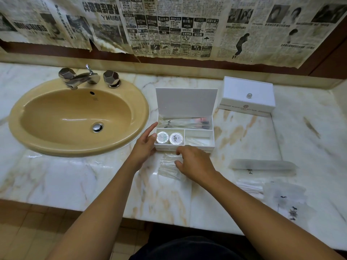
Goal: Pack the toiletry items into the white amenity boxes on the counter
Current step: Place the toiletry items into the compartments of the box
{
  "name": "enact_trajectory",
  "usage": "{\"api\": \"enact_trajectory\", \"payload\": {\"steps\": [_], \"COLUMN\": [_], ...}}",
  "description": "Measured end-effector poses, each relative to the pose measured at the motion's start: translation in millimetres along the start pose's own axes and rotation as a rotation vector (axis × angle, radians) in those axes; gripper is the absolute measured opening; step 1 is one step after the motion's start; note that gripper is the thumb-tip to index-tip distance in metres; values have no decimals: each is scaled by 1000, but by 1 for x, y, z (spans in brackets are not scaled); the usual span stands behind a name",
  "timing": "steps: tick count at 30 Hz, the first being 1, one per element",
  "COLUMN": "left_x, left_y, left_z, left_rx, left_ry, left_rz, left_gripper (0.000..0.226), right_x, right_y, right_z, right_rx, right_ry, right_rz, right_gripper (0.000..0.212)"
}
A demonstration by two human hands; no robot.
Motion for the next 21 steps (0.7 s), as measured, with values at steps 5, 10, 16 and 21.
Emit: {"api": "enact_trajectory", "payload": {"steps": [5, 10, 16, 21], "left_x": [-1, -1, -3, -4], "left_y": [1, 1, 2, 2], "left_z": [1, 2, 4, 5], "left_rx": [-9, -12, -32, -25], "left_ry": [10, 4, -3, -9], "left_rz": [-7, -7, -3, 5], "left_gripper": [37, 37, 38, 39], "right_x": [6, 7, 4, -4], "right_y": [-14, -16, -8, 10], "right_z": [-4, -4, -1, 5], "right_rx": [38, 41, 6, -46], "right_ry": [-21, -27, -17, 17], "right_rz": [71, 76, 10, -77], "right_gripper": [34, 35, 36, 25]}}
Point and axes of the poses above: each hand's wrist, its own x-axis away from the middle knuckle, its own y-axis out of the back of the hand, z = x × y, the point moved 5 cm from there along -x, towards the middle knuckle, and after that the axes turned 1 degree about -z, right-handed, at the moved point
